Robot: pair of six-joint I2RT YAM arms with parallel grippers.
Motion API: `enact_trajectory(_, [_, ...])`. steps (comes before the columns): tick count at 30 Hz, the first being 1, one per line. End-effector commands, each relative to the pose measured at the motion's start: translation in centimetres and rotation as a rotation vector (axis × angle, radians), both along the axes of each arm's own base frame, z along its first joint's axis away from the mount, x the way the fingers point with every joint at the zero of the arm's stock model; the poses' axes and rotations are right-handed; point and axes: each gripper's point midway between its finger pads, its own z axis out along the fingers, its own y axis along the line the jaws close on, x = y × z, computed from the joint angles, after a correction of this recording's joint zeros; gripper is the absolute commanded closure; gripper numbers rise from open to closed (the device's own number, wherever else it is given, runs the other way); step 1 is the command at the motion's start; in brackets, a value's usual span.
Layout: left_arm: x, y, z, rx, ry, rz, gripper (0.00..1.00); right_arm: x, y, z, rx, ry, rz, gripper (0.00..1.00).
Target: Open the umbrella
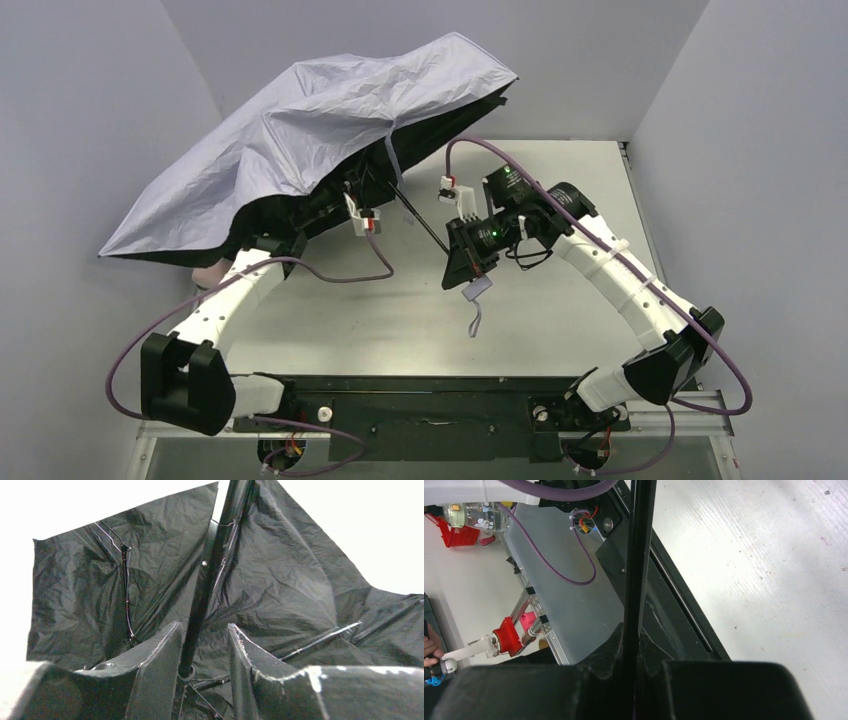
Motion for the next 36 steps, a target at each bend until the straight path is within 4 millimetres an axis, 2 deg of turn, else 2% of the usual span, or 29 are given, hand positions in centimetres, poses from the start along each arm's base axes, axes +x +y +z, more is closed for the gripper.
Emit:
enact_trajectory(1, [1.6, 0.4, 2.6, -0.066, -0.118, 0.080, 0.66, -0.1, 1.1, 3.7, 0.152, -0.181, 0.070, 1.00])
enact_trajectory(2, [2.1, 0.4, 2.1, -0.069, -0.110, 0.090, 0.67, -0.2, 1.1, 3.7, 0.151, -0.178, 0.072, 1.00])
enact_trajectory(3, [2.4, 0.7, 2.5, -0.079, -0.129, 0.112, 0.69, -0.3, 1.1, 3.7, 0.150, -0.176, 0.073, 1.00])
enact_trajectory(6, [3.9, 1.6, 1.9, -0.088, -0.126, 0.170, 0.78, -0.6, 0.9, 3.6, 0.148, -0.172, 0.085, 1.00])
enact_trajectory(12, [7.0, 5.4, 1.4, -0.093, -0.153, 0.317, 0.89, -1.4, -0.4, 2.6, 0.097, -0.177, 0.097, 1.00])
enact_trajectory(15, [9.2, 8.7, 1.1, -0.069, -0.173, 0.416, 0.88, -2.3, -1.6, 1.5, 0.046, -0.169, 0.116, 1.00])
enact_trajectory(18, [11.3, 12.8, 2.0, -0.068, -0.241, 0.536, 0.84, -2.9, -3.0, 0.5, -0.005, -0.184, 0.134, 1.00])
enact_trajectory(21, [13.3, 15.7, 2.9, -0.068, -0.282, 0.619, 0.79, -3.1, -3.7, -0.5, -0.044, -0.188, 0.135, 1.00])
enact_trajectory(22, [13.6, 16.8, 4.0, -0.074, -0.308, 0.647, 0.78, -3.2, -3.9, -0.7, -0.050, -0.192, 0.139, 1.00])
enact_trajectory(23, [14.0, 17.4, 3.7, -0.071, -0.306, 0.659, 0.76, -3.1, -4.2, -1.0, -0.064, -0.200, 0.141, 1.00])
enact_trajectory(24, [14.2, 18.6, 4.4, -0.072, -0.323, 0.681, 0.75, -3.2, -4.4, -1.3, -0.074, -0.201, 0.144, 1.00])
enact_trajectory(26, [14.6, 20.3, 4.8, -0.070, -0.323, 0.710, 0.78, -3.1, -4.8, -1.8, -0.100, -0.212, 0.146, 1.00])
enact_trajectory(27, [14.9, 20.8, 4.5, -0.065, -0.300, 0.724, 0.82, -2.8, -5.2, -2.1, -0.121, -0.227, 0.142, 1.00])
enact_trajectory(28, [14.9, 21.7, 5.4, -0.073, -0.309, 0.746, 0.85, -2.9, -5.5, -2.5, -0.137, -0.227, 0.141, 1.00])
enact_trajectory(33, [15.4, 25.6, 6.2, -0.063, -0.354, 0.861, 0.87, -2.3, -7.3, -4.4, -0.242, -0.274, 0.130, 1.00])
enact_trajectory(36, [15.5, 27.3, 6.7, -0.061, -0.368, 0.906, 0.85, -2.4, -8.4, -5.5, -0.292, -0.280, 0.129, 1.00])
